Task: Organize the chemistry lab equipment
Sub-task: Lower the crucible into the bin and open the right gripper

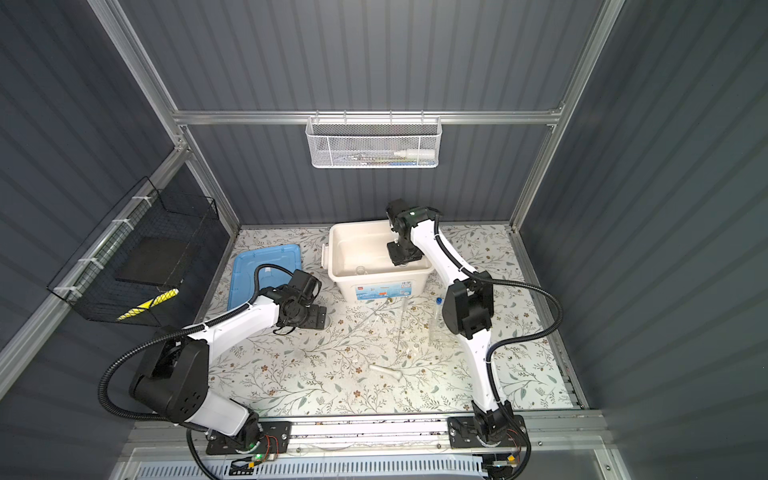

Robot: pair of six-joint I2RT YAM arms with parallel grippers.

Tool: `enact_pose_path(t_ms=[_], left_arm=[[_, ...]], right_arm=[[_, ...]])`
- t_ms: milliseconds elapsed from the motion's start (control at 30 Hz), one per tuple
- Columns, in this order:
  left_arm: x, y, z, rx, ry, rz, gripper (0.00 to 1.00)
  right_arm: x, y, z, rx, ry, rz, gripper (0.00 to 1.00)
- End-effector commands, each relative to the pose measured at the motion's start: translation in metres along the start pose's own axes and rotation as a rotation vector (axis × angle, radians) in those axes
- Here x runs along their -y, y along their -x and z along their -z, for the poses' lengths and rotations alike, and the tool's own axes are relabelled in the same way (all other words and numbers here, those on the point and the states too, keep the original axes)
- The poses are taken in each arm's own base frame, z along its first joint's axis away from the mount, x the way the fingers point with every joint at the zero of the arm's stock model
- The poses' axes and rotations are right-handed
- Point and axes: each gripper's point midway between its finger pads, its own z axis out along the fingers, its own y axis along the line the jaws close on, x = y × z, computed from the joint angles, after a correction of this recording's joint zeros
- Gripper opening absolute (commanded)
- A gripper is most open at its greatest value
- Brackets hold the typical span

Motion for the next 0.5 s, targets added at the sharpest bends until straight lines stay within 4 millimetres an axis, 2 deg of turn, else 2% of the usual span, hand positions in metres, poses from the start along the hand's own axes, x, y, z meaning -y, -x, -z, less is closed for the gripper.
enact_pose_path(t_ms=[0,200,467], left_arm=[[0.002,0.005,0.001,0.005,-0.017,-0.006,0.96],[0.004,0.006,0.002,0.008,-0.024,-0.004,0.95],[0.002,0.004,0.0,0.002,-0.018,-0.001,0.95]], right_arm=[[0.013,-0.016,-0.016,-0.084,-0.031,0.0,0.39],[0.021,-0.029,-0.028,-0.153,-0.04,0.001,0.41],[0.03,-0.033,-0.045,-0.202,-0.054,0.014,0.41]])
